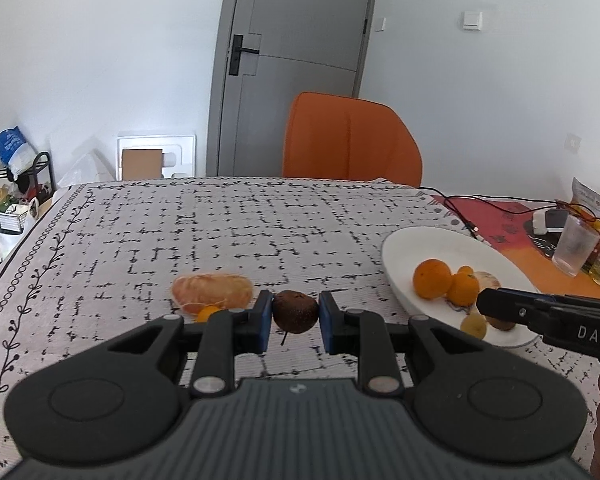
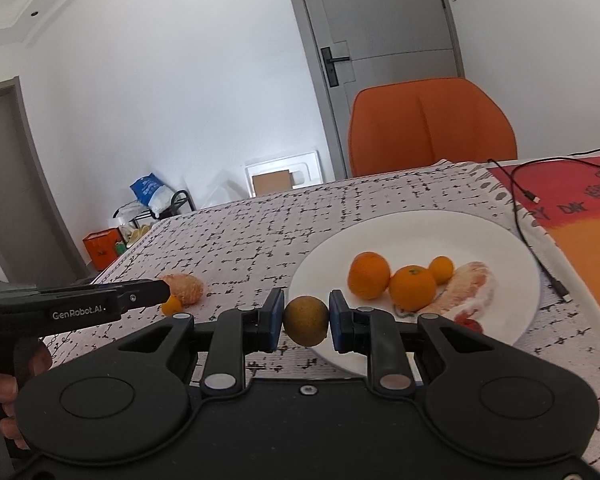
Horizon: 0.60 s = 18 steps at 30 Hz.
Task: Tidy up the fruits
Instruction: 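Carry the brown plum and yellow fruit into the bowl and release them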
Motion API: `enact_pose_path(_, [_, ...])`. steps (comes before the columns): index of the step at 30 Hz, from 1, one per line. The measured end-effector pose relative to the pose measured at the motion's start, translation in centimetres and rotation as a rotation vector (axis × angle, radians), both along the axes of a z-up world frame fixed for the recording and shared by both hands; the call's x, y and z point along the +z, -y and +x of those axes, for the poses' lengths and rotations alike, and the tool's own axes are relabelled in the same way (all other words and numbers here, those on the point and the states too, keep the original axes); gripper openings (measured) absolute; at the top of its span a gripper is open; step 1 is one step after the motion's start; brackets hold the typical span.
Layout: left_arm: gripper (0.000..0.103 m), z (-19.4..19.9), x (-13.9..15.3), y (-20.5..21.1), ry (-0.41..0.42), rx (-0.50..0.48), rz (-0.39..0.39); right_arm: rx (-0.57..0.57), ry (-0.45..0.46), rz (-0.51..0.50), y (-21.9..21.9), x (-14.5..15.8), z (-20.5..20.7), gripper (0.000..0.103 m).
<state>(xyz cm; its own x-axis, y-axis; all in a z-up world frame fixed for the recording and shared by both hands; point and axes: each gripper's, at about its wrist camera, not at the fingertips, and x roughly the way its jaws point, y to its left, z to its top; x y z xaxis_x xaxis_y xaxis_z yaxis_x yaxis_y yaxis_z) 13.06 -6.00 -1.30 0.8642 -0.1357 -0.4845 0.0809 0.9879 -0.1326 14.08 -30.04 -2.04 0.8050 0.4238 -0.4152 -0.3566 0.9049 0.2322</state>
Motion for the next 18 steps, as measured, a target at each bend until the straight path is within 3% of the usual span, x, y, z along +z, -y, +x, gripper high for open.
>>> enact_pose_path(18, [0.023, 0.5, 0.3, 3.9, 0.010, -0.067, 0.014, -0.095, -0.002, 0.033, 4.9, -0.4, -0.3, 0.022])
